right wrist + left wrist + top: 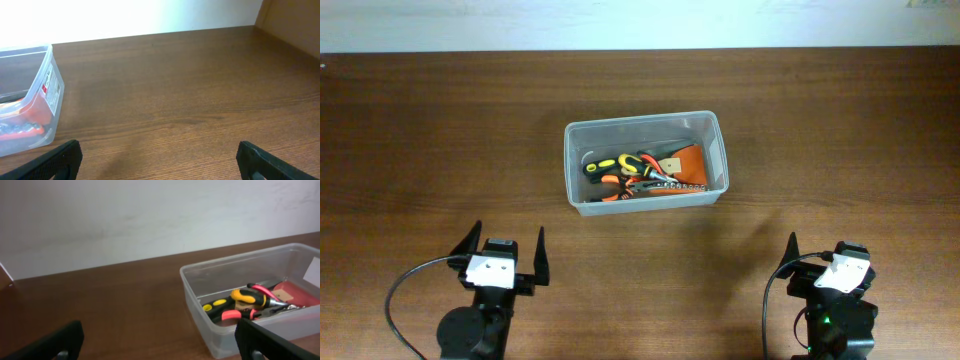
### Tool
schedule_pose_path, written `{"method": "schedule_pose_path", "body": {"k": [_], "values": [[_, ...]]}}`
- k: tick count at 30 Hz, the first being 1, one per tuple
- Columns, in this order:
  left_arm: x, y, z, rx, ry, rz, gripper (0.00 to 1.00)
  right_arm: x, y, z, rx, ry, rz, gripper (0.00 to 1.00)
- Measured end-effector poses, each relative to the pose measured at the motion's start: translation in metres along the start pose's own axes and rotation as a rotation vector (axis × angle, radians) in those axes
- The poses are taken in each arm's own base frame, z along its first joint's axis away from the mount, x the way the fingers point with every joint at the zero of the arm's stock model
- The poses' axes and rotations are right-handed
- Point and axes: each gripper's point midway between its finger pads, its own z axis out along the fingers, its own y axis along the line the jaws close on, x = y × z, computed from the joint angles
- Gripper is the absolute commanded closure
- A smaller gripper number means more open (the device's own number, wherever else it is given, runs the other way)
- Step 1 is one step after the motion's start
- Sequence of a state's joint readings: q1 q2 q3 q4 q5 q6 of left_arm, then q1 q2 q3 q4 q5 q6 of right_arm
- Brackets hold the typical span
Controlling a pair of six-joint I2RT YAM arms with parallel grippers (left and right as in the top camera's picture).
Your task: Pack container
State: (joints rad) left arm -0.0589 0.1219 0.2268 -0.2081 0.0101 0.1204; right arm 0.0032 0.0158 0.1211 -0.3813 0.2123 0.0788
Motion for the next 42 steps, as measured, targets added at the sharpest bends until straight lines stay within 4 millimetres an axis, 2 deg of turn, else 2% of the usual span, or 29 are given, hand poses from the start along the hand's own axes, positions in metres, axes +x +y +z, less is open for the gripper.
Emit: {"method": "schedule_pose_path", "body": {"k": [9, 18, 26, 42], "values": [[0.022, -0.002, 0.005, 0.004, 0.033, -0.001, 0.01, 0.000, 0.000, 0.000, 0.000, 0.000, 0.000, 0.01], [0.032, -0.004, 0.009, 0.002, 0.014, 0.000, 0.01, 0.000, 0.000, 0.000, 0.000, 0.000, 0.000, 0.01], [0.052, -0.006, 0.012, 0.002, 0.020, 0.000, 0.01, 0.000, 0.000, 0.000, 0.000, 0.000, 0.000, 0.01], [0.049, -0.003, 0.011, -0.019, -0.002, 0.000, 0.01, 0.000, 0.000, 0.000, 0.000, 0.000, 0.000, 0.01]]}}
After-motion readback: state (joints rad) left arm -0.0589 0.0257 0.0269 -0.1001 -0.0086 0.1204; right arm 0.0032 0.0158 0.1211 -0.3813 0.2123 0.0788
